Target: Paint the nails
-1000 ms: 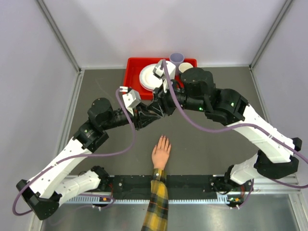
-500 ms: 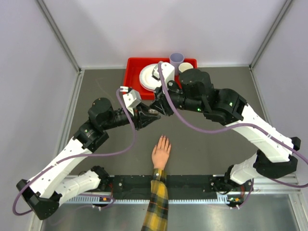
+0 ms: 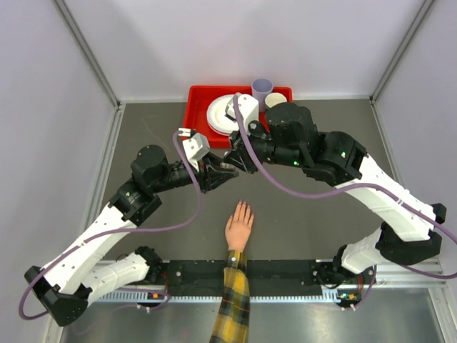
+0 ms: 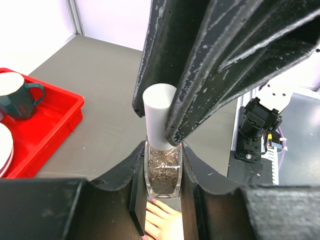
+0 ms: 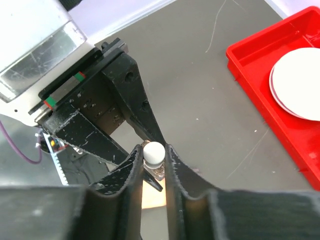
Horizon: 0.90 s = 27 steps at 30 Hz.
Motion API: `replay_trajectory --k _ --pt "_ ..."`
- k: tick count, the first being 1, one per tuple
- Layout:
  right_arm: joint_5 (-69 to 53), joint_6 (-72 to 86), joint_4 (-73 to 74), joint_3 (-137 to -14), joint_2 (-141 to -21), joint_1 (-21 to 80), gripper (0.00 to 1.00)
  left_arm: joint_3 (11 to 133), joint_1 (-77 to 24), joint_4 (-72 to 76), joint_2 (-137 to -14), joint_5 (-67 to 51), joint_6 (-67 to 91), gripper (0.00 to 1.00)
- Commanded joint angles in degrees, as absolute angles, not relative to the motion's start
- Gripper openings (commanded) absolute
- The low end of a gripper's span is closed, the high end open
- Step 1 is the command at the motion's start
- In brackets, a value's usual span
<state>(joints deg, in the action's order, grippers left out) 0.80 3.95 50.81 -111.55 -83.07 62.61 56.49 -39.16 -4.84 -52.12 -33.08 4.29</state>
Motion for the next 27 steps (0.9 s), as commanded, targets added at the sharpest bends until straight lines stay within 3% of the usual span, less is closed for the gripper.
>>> replay_trajectory --k 1,3,27 --pt "0.61 3.16 49.83 -114.17 -82.97 63.19 0.08 59.15 -39.29 -2.73 -52.29 -33.31 3.87 0.0" --pt "1.58 3.16 49.66 -114.26 -82.97 63.19 0.0 59.15 -39.29 -2.81 -52.21 -33.14 3.87 0.0" --pt "6.42 1.85 46.58 -113.47 -79.28 63.28 0.0 58.1 -39.29 -2.46 -52.73 -32.34 3.87 0.0"
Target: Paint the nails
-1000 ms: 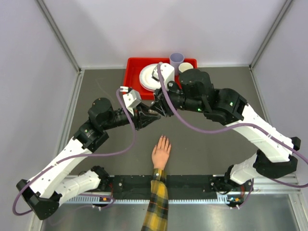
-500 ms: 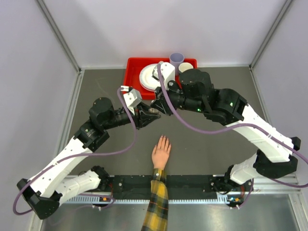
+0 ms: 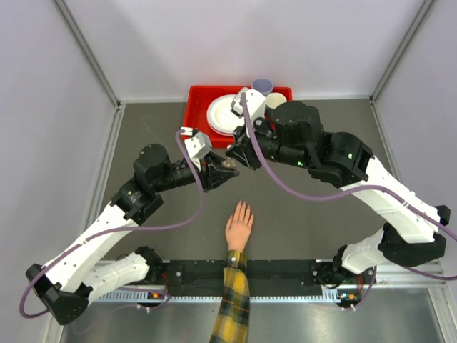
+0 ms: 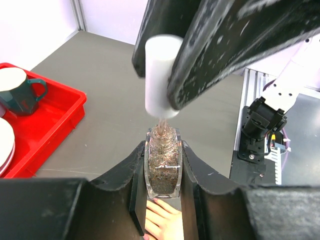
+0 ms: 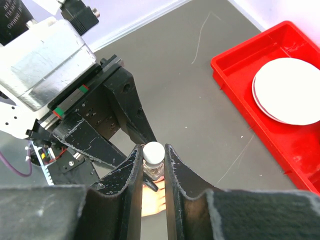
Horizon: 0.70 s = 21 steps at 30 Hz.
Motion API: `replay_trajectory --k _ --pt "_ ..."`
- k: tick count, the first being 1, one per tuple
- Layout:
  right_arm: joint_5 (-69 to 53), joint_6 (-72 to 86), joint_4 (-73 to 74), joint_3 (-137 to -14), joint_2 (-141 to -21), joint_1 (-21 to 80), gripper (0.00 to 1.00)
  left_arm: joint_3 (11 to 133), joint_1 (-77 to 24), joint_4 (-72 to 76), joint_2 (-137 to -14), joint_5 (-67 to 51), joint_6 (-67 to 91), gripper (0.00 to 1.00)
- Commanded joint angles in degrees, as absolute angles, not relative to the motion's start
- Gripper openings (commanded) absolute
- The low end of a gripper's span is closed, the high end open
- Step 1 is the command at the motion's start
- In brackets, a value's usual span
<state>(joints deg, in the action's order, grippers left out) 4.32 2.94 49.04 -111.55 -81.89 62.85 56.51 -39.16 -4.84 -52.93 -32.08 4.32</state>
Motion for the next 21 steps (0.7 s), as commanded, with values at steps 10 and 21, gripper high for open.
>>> replay_trajectory --k 10,21 --pt "6.51 1.49 46.49 -113.38 -79.01 63.19 0.0 58.01 -39.29 -2.55 -52.56 -32.26 3.78 0.0" --pt "6.68 1.76 45.79 -112.85 -78.4 63.19 0.0 57.92 -39.29 -2.55 -52.56 -32.17 4.04 0.0"
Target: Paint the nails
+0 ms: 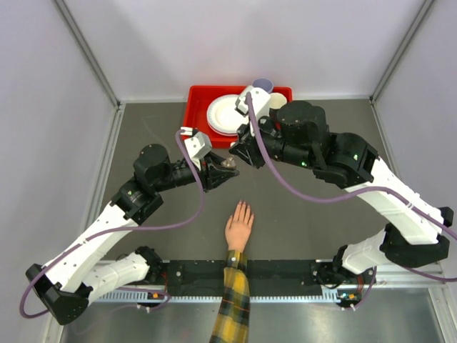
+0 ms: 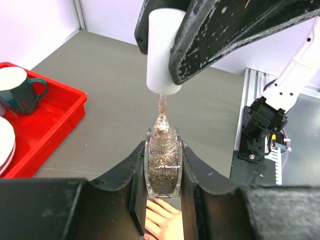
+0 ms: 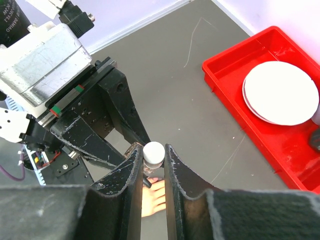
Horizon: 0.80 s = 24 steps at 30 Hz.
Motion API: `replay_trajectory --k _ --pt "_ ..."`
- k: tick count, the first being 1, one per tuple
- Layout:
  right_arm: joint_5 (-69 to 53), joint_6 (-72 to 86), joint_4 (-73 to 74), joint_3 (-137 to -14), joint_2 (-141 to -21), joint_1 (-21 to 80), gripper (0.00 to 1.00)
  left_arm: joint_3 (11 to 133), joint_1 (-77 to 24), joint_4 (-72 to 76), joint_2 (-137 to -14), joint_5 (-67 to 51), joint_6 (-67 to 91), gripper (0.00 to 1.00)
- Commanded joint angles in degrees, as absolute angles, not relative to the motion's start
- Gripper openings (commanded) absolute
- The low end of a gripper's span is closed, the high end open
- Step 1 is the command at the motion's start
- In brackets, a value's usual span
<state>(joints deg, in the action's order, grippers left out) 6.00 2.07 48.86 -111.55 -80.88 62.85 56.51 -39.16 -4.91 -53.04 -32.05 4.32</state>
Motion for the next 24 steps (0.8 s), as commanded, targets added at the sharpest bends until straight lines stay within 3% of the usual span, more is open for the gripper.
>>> replay_trajectory --k 1,16,24 --pt "6.59 1.93 45.44 -112.76 -78.22 63.19 0.0 57.92 -39.29 -2.55 -52.56 -32.25 4.04 0.0" --pt "8.96 4.39 42.28 -108.55 -74.89 63.19 0.0 55.73 -39.29 -1.58 -51.07 -31.12 4.39 0.0" --pt "12.57 9.4 32.88 -90.2 -64.17 61.62 0.0 49.49 -39.29 3.16 -45.36 -22.95 4.82 0.0"
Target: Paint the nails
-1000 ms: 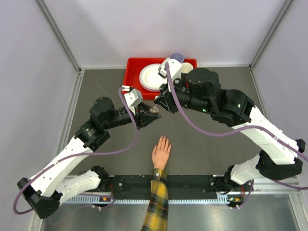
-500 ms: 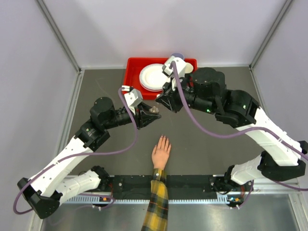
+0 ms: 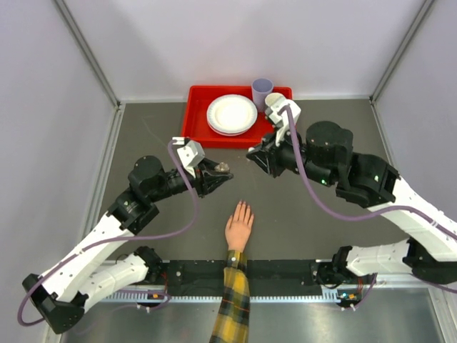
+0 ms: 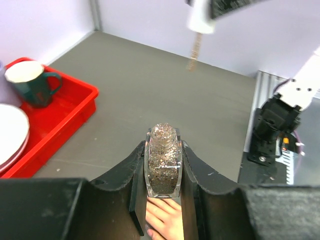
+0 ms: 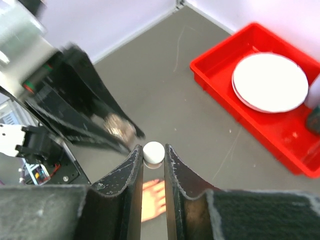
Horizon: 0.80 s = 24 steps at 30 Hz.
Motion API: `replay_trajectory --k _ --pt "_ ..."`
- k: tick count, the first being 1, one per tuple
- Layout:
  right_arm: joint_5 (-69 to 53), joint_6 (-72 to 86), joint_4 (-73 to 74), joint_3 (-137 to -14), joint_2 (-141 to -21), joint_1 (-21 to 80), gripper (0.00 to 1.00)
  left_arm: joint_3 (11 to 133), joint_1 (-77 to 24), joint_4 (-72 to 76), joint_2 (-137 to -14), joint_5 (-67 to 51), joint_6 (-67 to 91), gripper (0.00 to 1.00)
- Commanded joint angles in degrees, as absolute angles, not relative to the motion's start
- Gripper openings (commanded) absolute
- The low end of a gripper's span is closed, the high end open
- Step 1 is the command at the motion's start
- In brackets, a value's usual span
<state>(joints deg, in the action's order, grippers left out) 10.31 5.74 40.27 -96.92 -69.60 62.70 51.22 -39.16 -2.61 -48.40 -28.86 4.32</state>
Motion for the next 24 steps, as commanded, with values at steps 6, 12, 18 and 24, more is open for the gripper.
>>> replay_trajectory --k 6,12,18,24 --pt "9.05 13.44 24.71 -74.2 -55.47 55.2 0.0 46.76 -39.29 6.59 -42.89 -19.77 7.29 0.0" --pt "8.27 14.68 19.08 -62.24 -50.1 53.09 0.0 45.44 -39.29 8.7 -43.68 -19.86 6.86 0.0" --pt "5.54 15.03 14.86 -55.73 -49.57 50.71 0.0 45.35 -39.29 11.42 -46.31 -19.78 6.24 0.0" --pt "-2.97 17.92 7.59 -50.28 -55.0 44.49 0.0 45.18 -39.29 13.71 -49.22 -16.09 4.4 0.0"
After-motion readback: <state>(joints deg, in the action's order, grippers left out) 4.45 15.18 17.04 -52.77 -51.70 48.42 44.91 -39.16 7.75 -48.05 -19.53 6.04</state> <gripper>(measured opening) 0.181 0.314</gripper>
